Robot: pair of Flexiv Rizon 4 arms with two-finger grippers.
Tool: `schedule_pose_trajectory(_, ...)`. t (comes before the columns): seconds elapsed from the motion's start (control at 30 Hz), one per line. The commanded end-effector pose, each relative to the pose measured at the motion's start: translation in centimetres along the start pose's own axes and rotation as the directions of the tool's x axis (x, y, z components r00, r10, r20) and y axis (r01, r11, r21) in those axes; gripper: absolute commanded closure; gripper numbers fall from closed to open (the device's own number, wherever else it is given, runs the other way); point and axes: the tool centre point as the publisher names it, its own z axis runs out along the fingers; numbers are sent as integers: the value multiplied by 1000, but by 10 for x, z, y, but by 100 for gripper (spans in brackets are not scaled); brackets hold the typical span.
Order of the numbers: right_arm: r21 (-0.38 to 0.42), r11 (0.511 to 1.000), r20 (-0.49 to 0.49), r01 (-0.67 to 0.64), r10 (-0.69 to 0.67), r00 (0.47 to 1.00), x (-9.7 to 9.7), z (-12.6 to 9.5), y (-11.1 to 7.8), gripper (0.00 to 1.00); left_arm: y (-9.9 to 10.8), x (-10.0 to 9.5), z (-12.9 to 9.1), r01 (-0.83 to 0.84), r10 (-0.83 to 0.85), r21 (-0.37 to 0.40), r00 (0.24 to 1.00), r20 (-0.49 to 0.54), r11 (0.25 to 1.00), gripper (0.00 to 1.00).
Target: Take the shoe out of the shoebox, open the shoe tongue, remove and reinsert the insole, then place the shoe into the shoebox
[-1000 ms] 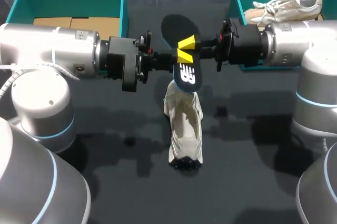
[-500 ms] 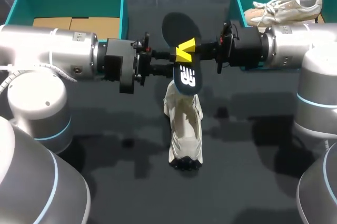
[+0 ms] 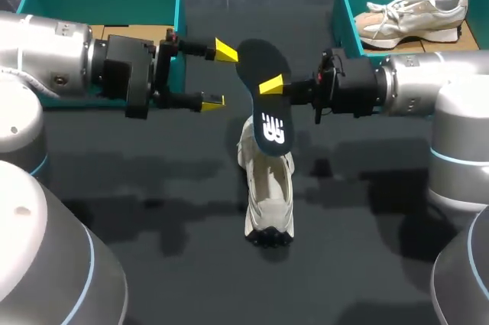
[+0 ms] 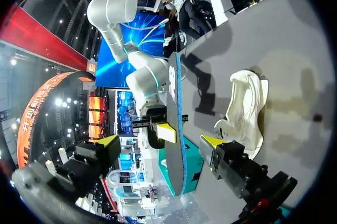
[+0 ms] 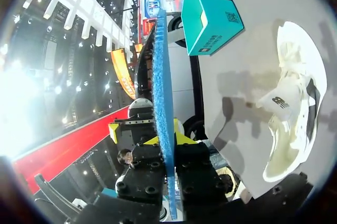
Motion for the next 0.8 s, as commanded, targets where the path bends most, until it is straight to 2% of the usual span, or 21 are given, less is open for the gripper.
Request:
schedule_pose_trajectory(0.03,2,1000,2,-1,1,1000,0,2,1,100,-4,0,-11,-1,0,-1,1000,-6,1000,0)
schedule_pose_trajectory(0.2,2,1000,2,-1,1,1000,0,2,1,100,0,-4,-11,13,-13,6,1000,-11,1000,0)
schedule_pose_trajectory(0.37,2,1000,12,-14,14,1000,-9,-1,2,100,23,-21,-16,30,-30,-3,988,-153,1000,0)
schedule_pose_trajectory(0.43,1,1000,4,-16,16,1000,-15,0,1,100,32,-24,-17,42,-46,-20,963,-267,999,0)
schedule_pose_trajectory(0.57,2,1000,-4,-16,16,1000,-25,3,-2,100,42,-34,-21,44,-53,-35,936,-348,998,0)
schedule_pose_trajectory(0.8,-3,1000,24,22,-22,999,-32,6,-5,100,51,-40,-15,97,-86,-7,849,-522,995,0)
